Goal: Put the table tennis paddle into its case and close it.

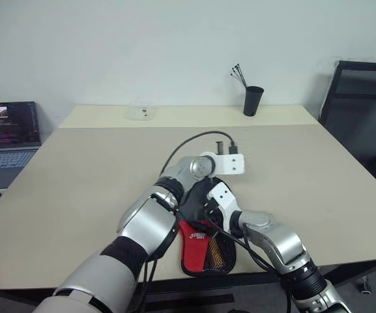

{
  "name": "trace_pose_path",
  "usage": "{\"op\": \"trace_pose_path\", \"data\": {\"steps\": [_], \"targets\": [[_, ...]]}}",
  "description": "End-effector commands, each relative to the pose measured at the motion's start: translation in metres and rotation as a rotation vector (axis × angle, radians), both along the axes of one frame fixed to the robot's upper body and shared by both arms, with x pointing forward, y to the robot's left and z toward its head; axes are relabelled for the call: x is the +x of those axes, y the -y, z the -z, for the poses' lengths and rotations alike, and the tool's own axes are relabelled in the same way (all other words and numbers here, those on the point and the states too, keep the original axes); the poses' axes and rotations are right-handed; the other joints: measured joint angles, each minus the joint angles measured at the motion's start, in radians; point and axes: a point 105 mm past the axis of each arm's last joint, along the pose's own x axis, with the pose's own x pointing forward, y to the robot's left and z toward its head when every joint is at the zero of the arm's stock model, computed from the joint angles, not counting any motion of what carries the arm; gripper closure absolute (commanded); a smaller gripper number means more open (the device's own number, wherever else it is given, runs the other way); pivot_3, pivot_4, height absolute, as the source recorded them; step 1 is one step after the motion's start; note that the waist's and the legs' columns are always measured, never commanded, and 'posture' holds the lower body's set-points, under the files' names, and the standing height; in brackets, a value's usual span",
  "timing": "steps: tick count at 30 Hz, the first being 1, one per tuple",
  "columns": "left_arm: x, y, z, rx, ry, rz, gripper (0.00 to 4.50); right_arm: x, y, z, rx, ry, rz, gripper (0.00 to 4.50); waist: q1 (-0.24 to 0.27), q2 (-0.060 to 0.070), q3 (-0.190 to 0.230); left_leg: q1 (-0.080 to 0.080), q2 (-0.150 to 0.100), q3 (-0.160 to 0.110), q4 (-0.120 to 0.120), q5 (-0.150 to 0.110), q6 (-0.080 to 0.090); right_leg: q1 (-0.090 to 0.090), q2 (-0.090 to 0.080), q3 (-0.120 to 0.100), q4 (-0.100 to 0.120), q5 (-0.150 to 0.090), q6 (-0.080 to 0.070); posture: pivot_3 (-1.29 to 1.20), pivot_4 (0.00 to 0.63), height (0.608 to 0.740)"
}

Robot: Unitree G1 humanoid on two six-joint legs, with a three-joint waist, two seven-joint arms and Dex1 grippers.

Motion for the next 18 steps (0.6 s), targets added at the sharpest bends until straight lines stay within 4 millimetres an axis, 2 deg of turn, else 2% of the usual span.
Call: {"op": "trace_pose_path", "data": {"steps": [1, 6, 10, 17, 18], "targets": [[-0.018, 0.041, -0.047, -0.115, 0.084, 0.161, 4.42, -0.022, 0.008, 0.058, -0.106, -0.239, 0.015, 0.00, 0.000, 0.000, 0.000, 0.000, 0.000, 0.000, 0.000, 0.000, 0.000, 0.000, 0.000, 0.000, 0.000, 0.000, 0.000, 0.00, 0.150, 0.740], [-0.017, 0.035, -0.036, -0.095, 0.034, 0.153, 4.42, -0.021, 0.008, 0.058, -0.109, -0.231, 0.017, 0.00, 0.000, 0.003, -0.001, 0.000, 0.000, -0.001, 0.000, 0.000, 0.000, 0.000, -0.001, 0.000, 0.000, 0.000, 0.000, 0.00, 0.150, 0.740], [-0.018, 0.025, -0.025, -0.103, -0.065, 0.157, 3.03, -0.022, 0.005, 0.059, -0.112, -0.228, 0.006, 0.00, 0.000, 0.003, -0.001, 0.001, 0.000, 0.000, 0.000, 0.000, 0.000, 0.001, -0.001, 0.000, 0.000, 0.000, 0.000, 0.00, 0.150, 0.740], [-0.023, 0.020, -0.021, -0.114, -0.115, 0.209, 0.65, -0.016, 0.004, 0.058, -0.120, -0.213, 0.000, 0.00, -0.004, 0.007, -0.004, 0.003, 0.000, 0.000, -0.001, 0.000, 0.000, 0.002, -0.001, 0.000, -0.001, 0.000, 0.000, 0.00, 0.150, 0.740], [-0.023, 0.018, -0.022, -0.124, -0.124, 0.206, 0.65, -0.015, 0.005, 0.058, -0.121, -0.212, 0.000, 0.00, -0.005, 0.008, -0.004, 0.003, 0.001, 0.000, -0.001, 0.000, 0.000, 0.002, 0.000, 0.000, -0.001, 0.000, 0.000, 0.00, 0.150, 0.740]]}}
